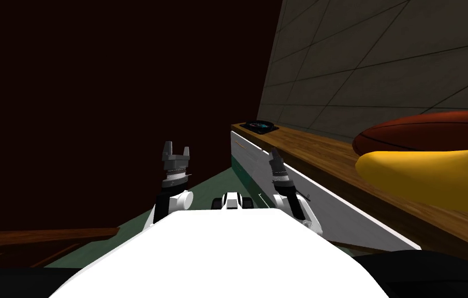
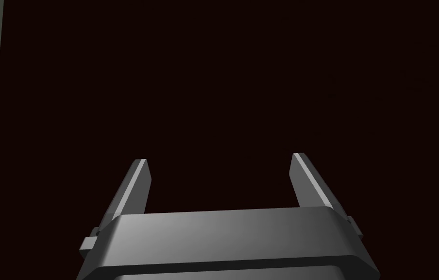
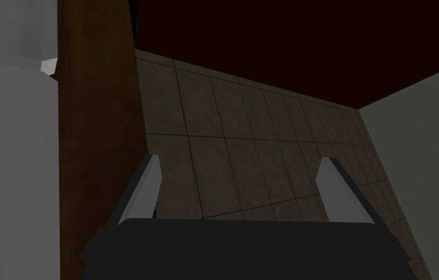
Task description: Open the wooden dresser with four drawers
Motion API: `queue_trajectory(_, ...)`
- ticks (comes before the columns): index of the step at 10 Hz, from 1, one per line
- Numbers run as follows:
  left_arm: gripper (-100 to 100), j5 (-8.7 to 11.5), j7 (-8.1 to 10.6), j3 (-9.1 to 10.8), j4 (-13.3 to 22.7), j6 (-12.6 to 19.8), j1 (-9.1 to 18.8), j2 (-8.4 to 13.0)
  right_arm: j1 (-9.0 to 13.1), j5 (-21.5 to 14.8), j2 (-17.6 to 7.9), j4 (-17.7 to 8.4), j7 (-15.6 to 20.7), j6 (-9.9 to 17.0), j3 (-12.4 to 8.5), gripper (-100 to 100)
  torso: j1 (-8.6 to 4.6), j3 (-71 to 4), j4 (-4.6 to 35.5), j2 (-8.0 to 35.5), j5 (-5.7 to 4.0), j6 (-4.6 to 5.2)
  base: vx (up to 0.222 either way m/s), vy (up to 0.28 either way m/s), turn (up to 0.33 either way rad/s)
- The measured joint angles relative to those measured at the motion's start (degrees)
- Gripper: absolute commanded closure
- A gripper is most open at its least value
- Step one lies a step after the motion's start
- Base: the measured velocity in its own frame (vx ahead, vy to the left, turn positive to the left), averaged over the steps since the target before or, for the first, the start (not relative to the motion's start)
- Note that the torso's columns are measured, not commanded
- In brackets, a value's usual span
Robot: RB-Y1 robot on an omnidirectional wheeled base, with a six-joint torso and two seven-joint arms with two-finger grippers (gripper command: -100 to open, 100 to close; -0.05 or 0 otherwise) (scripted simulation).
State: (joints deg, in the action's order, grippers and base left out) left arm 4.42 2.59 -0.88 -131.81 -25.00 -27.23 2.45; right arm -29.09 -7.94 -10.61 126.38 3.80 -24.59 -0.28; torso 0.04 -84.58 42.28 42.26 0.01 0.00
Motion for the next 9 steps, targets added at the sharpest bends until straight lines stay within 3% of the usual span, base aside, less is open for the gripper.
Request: queue_trajectory(9, 0, 0.00, 0.00, 0.00, 0.00, 0.00, 0.00, 0.00, -0.29, -13.70, -14.71, -5.58, 12.47, -0.20, -3.27, -100, -0.06, 0.01, 0.00, 0.01, -0.02, 0.01, 0.043, 0.085, 0.053)
